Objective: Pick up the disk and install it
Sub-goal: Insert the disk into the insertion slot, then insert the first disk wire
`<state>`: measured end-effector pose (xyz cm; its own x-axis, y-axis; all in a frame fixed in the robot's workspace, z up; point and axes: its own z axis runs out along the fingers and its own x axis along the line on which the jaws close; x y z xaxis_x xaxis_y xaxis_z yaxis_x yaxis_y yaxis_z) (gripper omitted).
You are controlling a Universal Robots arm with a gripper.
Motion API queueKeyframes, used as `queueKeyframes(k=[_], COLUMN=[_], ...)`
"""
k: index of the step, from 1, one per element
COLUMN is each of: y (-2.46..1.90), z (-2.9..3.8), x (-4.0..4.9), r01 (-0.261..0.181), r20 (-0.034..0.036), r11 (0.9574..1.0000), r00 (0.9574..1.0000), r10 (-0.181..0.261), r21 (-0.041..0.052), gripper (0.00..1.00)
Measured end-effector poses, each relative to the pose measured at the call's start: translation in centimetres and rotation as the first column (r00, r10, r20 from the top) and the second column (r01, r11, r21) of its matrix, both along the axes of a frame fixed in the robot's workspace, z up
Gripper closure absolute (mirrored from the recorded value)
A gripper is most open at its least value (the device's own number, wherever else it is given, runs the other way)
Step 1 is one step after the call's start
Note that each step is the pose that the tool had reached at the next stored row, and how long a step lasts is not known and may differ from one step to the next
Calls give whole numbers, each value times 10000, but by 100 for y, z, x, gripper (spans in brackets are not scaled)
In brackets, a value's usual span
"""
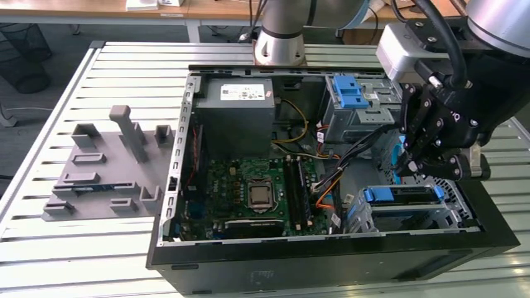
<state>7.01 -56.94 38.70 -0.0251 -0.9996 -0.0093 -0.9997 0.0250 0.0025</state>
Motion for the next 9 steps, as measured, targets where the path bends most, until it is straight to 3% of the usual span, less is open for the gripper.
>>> queueKeyframes(k=[9], y=[0], z=[-17], x=[0], r01=[0], r20=[0], r11=[10000], r00=[10000], r10=[0], r21=[-2], gripper=[89])
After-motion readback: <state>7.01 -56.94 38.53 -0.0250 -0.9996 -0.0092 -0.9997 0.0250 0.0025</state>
